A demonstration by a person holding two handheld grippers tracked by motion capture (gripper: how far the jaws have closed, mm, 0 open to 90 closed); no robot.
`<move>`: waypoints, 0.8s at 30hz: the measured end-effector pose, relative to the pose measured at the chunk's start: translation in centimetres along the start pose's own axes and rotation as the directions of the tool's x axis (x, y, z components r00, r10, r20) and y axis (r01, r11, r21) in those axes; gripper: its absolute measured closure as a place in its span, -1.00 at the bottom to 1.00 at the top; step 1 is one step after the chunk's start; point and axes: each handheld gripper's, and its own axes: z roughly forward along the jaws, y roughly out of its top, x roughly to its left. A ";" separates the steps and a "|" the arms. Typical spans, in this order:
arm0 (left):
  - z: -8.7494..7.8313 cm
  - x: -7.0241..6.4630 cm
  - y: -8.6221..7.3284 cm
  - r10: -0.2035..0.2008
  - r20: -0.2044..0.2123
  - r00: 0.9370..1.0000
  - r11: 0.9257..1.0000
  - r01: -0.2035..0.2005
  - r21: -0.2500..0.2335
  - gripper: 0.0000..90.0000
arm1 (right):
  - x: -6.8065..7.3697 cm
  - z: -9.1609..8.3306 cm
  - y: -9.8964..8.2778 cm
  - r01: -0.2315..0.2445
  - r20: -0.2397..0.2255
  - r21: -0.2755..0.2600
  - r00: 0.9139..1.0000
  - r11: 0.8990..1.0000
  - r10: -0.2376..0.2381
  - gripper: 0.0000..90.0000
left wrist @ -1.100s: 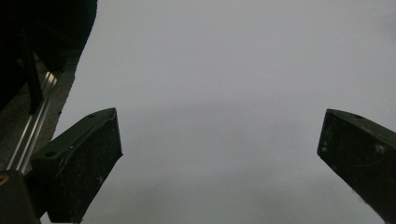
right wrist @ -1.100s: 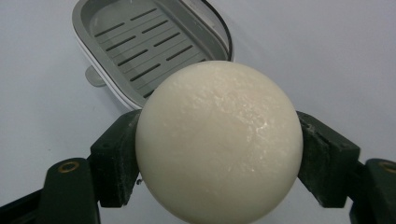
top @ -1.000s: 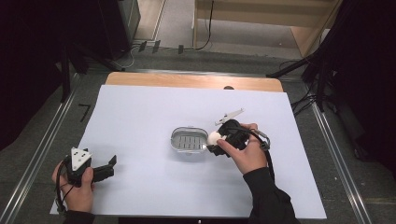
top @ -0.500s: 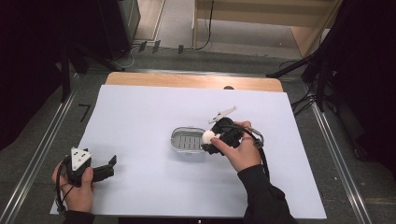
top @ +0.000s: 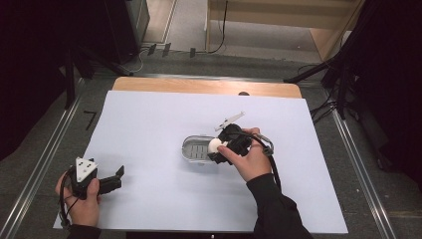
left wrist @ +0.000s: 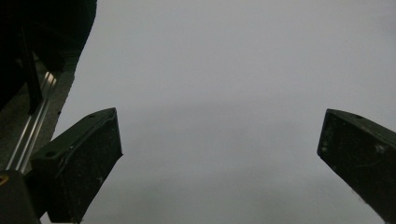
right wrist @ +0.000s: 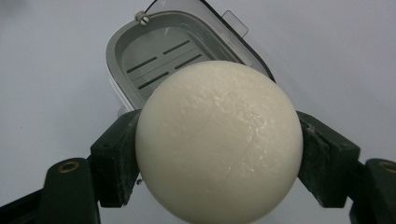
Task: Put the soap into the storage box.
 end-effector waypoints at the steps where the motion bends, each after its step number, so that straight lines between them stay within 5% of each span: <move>1: 0.0 0.0 0.0 0.001 0.000 1.000 1.000 -0.001 0.000 -1.00 | 0.1 0.1 0.0 -0.001 -0.002 0.001 1.000 1.000 0.001 -0.44; 24: 0.0 0.0 0.0 0.003 0.001 1.000 1.000 -0.003 -0.001 -1.00 | 1.3 1.8 1.6 0.018 -0.031 0.017 0.999 1.000 -0.018 -0.44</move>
